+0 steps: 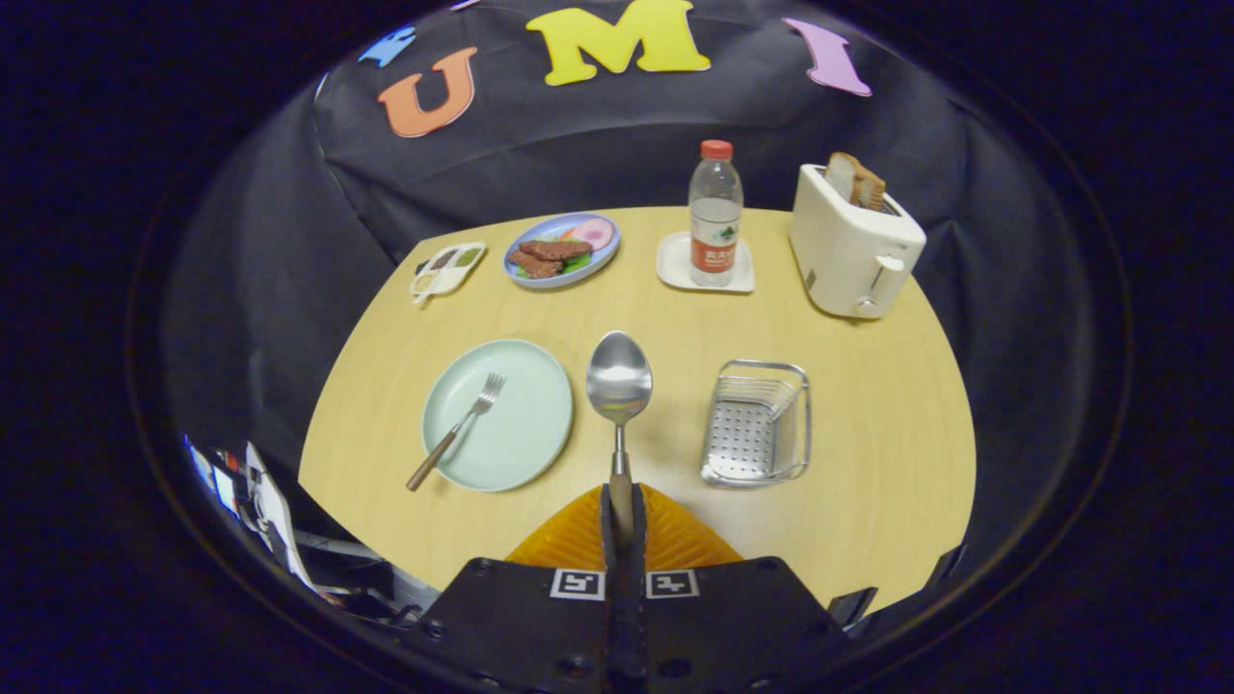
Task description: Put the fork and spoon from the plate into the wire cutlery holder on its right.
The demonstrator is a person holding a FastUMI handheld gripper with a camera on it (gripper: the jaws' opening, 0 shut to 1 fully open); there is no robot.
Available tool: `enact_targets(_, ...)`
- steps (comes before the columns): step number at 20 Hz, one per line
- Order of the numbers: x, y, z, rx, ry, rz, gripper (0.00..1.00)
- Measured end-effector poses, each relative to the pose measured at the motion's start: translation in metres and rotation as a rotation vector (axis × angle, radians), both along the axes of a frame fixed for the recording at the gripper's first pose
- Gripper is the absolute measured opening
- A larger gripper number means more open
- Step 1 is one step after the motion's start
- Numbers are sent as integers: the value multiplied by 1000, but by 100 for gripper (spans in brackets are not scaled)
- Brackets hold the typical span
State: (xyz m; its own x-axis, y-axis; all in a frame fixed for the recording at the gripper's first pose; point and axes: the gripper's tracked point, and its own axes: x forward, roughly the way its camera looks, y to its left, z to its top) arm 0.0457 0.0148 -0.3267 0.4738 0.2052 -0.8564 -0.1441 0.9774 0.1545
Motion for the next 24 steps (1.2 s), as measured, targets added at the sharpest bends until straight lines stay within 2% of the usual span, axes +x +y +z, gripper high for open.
enact_targets(4,6,-43,-2,-22,9,-71,1)
enact_targets(9,-2,-62,-11,-16,86,-105,1)
enact_targets(17,6,-67,-16,-43,258,-203,2)
enact_targets(18,9,-66,-16,-43,270,-209,6)
enact_targets(20,10,-68,-20,-68,320,-216,6)
enact_targets(24,23,-73,-16,-88,305,-244,6)
